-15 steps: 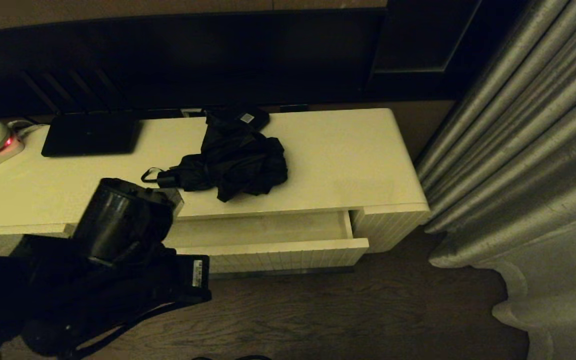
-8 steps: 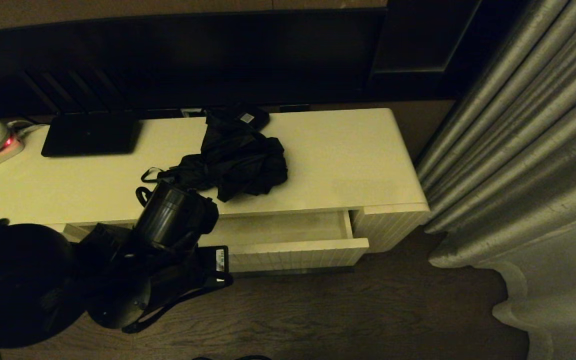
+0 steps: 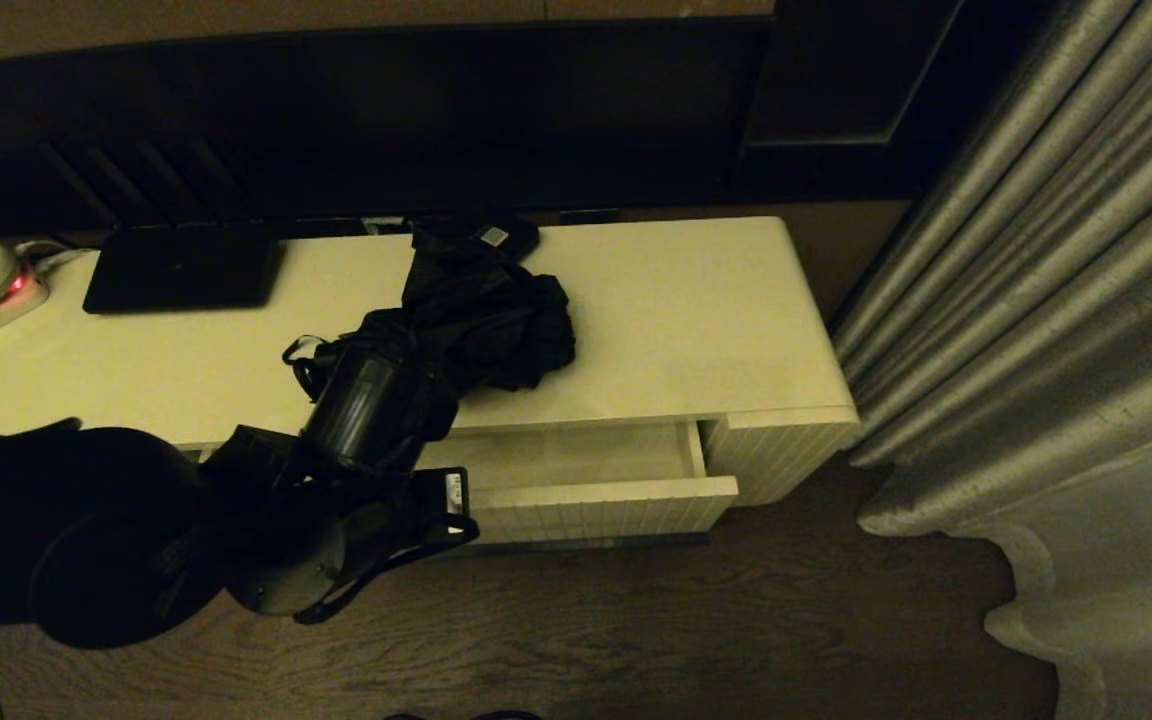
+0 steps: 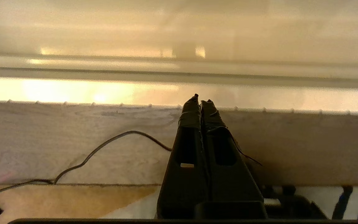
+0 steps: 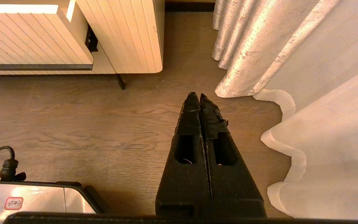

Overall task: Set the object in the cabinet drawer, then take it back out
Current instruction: Open the drawer

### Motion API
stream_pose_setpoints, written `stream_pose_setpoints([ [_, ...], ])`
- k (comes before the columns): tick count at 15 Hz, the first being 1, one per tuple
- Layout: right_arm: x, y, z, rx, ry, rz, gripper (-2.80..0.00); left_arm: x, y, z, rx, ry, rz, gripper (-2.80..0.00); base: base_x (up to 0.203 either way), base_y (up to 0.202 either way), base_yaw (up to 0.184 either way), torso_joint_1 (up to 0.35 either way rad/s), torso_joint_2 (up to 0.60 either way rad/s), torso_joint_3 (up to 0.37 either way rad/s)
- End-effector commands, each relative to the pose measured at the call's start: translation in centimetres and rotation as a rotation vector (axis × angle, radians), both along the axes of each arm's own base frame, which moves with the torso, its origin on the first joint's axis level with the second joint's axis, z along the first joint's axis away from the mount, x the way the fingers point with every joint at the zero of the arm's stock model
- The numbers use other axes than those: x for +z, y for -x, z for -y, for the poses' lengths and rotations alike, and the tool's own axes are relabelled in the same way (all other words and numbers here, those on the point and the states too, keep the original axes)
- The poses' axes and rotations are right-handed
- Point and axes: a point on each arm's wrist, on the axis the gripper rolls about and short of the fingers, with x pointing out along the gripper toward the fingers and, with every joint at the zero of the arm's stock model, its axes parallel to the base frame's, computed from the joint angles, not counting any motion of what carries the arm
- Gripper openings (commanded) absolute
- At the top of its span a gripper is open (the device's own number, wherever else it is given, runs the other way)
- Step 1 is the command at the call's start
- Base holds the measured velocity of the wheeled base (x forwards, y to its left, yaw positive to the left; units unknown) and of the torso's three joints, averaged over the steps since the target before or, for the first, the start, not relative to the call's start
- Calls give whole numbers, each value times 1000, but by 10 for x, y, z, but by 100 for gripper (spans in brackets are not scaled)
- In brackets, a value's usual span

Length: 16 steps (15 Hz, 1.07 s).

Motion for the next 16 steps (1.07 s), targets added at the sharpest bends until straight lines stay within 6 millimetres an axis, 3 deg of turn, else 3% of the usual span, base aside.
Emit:
stream_pose_setpoints([
  [1, 0, 0, 0, 1, 0, -1, -280, -7, -10, 3, 23, -6, 6, -280, 0, 0, 0, 0, 0, 0],
  [3, 0, 0, 0, 1, 0, -1, -280, -15, -20, 7, 49, -24, 22, -280, 0, 0, 0, 0, 0, 0],
  [10, 0, 0, 0, 1, 0, -1, -280, -5, -29, 10, 64, -5, 63, -280, 0, 0, 0, 0, 0, 0],
  [16, 0, 0, 0, 1, 0, -1, -280, -23, -46, 19, 91, -32, 73, -280, 0, 0, 0, 0, 0, 0],
])
